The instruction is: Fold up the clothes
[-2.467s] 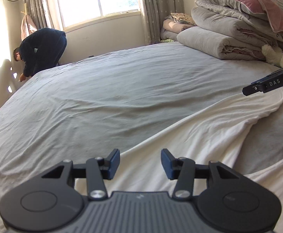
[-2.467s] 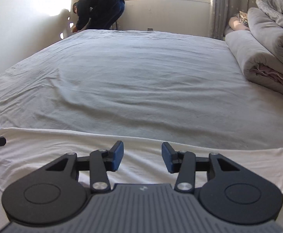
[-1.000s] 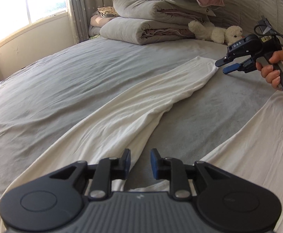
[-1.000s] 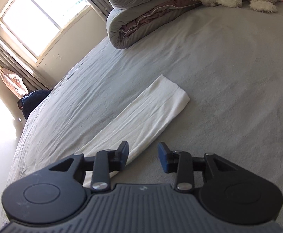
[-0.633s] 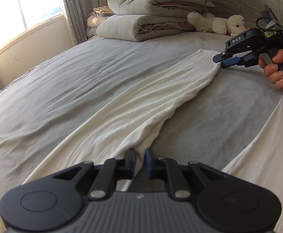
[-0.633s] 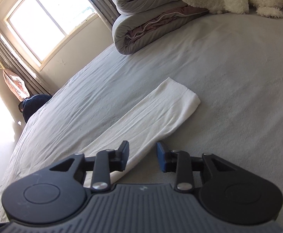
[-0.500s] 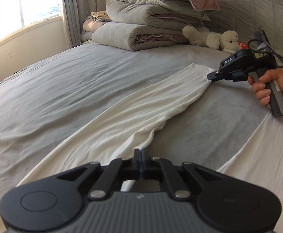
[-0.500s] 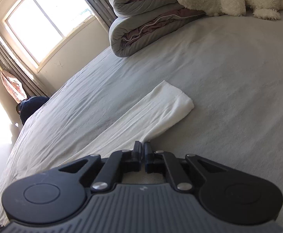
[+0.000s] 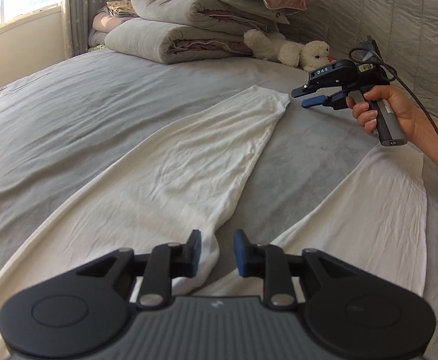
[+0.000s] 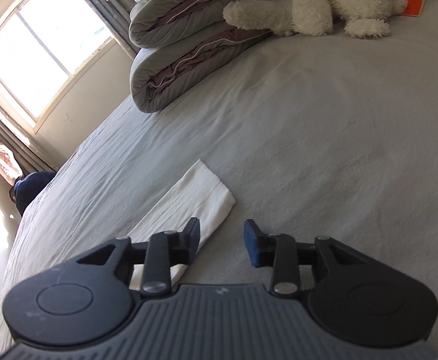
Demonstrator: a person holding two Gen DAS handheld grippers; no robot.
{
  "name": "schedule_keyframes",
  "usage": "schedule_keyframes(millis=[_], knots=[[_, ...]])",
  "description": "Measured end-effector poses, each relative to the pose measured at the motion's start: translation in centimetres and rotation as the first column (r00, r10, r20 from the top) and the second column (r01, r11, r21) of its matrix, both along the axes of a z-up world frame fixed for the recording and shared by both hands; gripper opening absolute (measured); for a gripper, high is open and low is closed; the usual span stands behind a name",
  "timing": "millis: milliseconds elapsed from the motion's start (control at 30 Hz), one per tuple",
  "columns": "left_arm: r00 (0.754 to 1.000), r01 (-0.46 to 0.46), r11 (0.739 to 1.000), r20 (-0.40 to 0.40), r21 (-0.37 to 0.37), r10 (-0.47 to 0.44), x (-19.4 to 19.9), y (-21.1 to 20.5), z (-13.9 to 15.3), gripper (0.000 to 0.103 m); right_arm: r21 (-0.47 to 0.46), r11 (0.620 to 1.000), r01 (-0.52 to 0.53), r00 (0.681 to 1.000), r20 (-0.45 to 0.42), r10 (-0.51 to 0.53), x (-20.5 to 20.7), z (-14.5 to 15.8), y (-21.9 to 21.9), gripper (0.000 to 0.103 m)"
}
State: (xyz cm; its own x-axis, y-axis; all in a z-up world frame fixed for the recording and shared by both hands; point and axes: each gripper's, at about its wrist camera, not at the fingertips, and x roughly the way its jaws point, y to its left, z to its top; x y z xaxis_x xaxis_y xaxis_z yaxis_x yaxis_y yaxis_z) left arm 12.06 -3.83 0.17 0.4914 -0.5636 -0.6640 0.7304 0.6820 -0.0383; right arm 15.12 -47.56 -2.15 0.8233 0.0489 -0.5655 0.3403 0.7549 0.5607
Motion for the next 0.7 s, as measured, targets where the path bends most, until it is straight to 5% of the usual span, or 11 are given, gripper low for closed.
schedule_keyframes(millis=[200,267,300,467,500,567,600,633,700], knots=[[0.999,0.032,0.996,0.037,0.080,-0.035,0.1,-2.6,-1.0,0.038,-0.101,0.995,-0.017,1.000,0.000,0.017,1.8,-0.4,0.8,0.042],[0.997,0.044,0.993,0.062,0.107,-0.050,-0.1,-3.5,-1.3,0.029,-0.193,0.980,-0.035,0.999,-0.014,0.033,2.5,-0.5,1.8,0.030],[0.996,0.050,0.993,0.062,0.110,-0.057,-0.1,-3.7,-1.2,0.004,-0.235,0.971,-0.045,0.999,-0.026,0.040,2.9,-0.6,2.2,0.003],[0.996,0.084,0.995,-0.003,0.056,-0.084,0.2,-3.2,-1.1,0.001,-0.305,0.952,-0.005,0.999,-0.039,-0.007,3.1,-0.8,1.6,0.000],[0.997,0.077,0.995,0.006,0.055,-0.078,0.1,-3.1,-1.1,0.003,-0.304,0.953,-0.015,0.999,-0.041,0.003,3.1,-0.9,1.4,0.001],[0.998,0.044,0.997,0.033,0.059,-0.046,-0.4,-2.9,-0.7,0.027,-0.282,0.959,-0.025,0.999,-0.043,0.013,2.7,-0.6,1.2,0.012],[0.998,0.029,0.998,0.047,0.055,-0.032,-0.8,-2.7,-0.4,0.052,-0.265,0.964,-0.024,0.999,-0.041,0.014,2.4,-0.2,1.1,0.017],[0.998,0.015,0.999,0.061,0.049,-0.018,-1.3,-2.4,0.0,0.063,-0.254,0.967,-0.026,0.999,-0.039,0.016,2.0,0.3,1.2,0.022],[0.996,-0.022,0.999,0.082,0.045,0.018,-2.3,-1.7,0.7,0.064,-0.251,0.968,-0.031,0.999,-0.042,0.021,1.2,1.3,1.6,0.036]])
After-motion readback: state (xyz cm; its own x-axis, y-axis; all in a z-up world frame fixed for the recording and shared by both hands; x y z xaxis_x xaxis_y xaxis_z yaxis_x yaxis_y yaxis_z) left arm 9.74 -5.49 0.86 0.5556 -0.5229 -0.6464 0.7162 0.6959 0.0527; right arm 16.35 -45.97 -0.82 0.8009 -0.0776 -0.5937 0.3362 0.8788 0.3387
